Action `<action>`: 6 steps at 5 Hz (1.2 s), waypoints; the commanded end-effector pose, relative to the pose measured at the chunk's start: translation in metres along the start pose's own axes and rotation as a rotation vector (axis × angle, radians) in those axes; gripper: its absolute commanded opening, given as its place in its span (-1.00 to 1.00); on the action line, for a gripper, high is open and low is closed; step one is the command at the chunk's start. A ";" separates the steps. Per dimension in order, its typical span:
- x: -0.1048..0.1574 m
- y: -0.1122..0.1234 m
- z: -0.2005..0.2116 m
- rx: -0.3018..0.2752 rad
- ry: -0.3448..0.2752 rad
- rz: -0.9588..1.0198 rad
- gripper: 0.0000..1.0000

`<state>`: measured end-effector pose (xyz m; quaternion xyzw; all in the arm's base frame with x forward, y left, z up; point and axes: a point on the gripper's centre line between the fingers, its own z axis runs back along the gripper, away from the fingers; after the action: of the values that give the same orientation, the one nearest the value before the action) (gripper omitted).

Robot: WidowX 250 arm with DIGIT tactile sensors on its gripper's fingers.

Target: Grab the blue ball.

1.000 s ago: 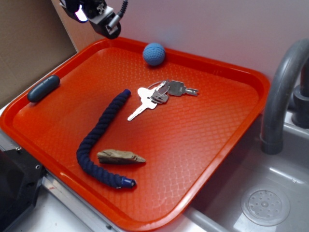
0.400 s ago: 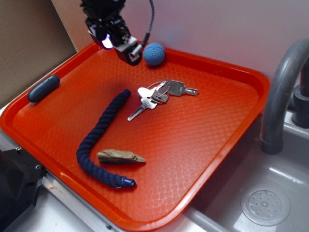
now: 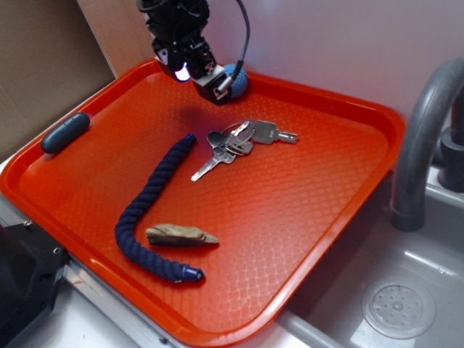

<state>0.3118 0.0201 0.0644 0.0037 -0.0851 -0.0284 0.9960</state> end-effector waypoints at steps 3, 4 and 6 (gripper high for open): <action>0.057 -0.006 -0.037 -0.037 -0.020 -0.028 1.00; 0.057 -0.010 -0.044 -0.033 -0.003 0.001 -1.00; 0.045 -0.003 -0.018 -0.022 -0.033 0.016 -1.00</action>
<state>0.3471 0.0191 0.0272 -0.0142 -0.0576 -0.0070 0.9982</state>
